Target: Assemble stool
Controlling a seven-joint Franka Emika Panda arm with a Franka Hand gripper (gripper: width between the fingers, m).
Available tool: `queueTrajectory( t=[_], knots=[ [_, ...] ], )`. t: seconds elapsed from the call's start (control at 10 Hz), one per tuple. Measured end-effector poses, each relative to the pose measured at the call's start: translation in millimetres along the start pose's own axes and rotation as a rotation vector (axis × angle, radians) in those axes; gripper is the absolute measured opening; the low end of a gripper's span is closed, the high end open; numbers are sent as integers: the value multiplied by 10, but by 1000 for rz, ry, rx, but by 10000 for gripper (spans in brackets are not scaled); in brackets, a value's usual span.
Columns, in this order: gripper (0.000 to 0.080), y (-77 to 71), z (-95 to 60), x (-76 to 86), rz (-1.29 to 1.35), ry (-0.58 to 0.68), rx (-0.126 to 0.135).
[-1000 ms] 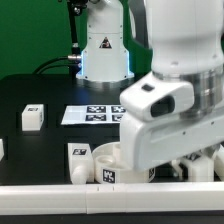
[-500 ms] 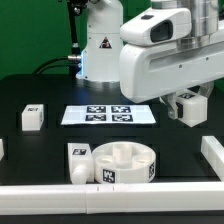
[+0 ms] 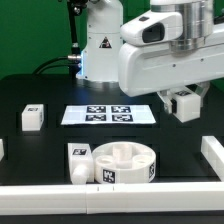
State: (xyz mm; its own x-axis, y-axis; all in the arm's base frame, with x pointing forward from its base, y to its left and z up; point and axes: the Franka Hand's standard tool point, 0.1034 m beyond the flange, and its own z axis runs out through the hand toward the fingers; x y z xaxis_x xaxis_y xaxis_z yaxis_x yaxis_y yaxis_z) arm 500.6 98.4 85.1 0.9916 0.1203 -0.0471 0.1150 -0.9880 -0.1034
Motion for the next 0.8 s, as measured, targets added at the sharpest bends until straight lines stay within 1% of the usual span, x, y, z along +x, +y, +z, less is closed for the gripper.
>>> queueTrajectory(
  t=[0.1, 0.2, 0.3, 0.4, 0.6, 0.7, 0.8],
  knots=[
    [314, -14, 53, -163, -10, 44, -12],
    [314, 6, 159, -340, -24, 82, -23],
    [314, 7, 167, -388, -19, 38, -19],
    [314, -1, 135, -301, -20, 53, -18],
    [314, 2, 167, -340, -16, 45, -18],
    [314, 22, 263, -449, 37, 56, -19],
    [314, 90, 440, -636, 40, 76, -28]
  ],
)
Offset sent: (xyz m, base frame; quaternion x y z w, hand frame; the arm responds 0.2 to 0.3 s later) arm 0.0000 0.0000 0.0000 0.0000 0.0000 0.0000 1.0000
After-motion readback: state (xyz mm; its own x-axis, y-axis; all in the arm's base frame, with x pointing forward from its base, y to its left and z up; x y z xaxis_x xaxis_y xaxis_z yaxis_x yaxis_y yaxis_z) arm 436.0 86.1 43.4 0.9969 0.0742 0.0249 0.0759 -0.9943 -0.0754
